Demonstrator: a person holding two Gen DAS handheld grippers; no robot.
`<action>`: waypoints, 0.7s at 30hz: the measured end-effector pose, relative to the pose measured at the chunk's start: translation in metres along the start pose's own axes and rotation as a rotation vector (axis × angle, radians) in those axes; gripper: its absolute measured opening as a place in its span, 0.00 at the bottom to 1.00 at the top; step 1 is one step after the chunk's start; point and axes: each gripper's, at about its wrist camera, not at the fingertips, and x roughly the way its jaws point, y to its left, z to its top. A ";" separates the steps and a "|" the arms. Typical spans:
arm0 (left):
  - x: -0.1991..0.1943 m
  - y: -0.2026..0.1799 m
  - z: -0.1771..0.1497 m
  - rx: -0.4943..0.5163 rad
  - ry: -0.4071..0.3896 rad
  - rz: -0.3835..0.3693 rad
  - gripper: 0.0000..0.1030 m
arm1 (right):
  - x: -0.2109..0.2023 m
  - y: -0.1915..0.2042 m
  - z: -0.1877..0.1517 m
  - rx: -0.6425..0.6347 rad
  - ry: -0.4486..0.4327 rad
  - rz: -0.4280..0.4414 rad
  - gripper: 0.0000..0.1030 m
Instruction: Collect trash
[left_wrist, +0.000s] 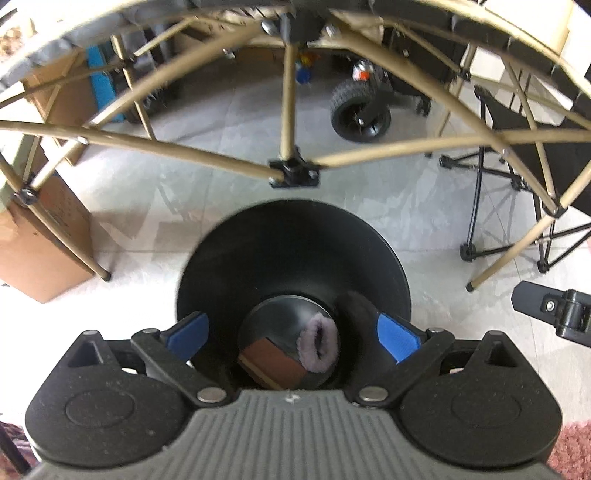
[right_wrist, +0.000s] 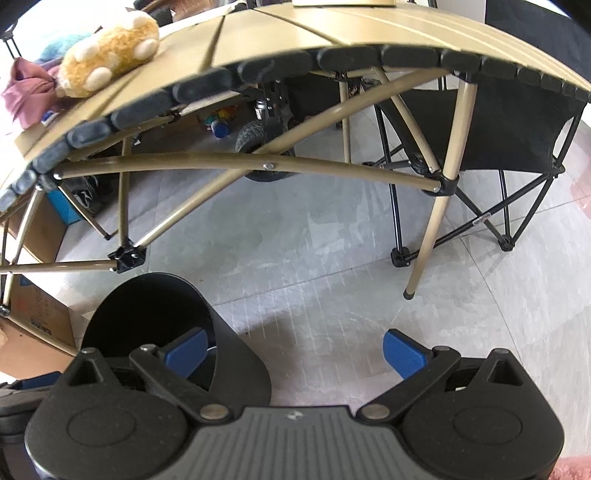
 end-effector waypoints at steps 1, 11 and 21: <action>-0.004 0.002 -0.001 -0.004 -0.011 0.003 0.98 | -0.002 0.001 0.000 -0.002 -0.005 0.002 0.99; -0.055 0.019 -0.004 -0.016 -0.160 0.011 0.98 | -0.035 0.010 -0.005 -0.022 -0.079 0.050 0.99; -0.117 0.029 -0.010 0.005 -0.323 0.005 0.98 | -0.087 0.013 -0.006 -0.036 -0.200 0.101 0.99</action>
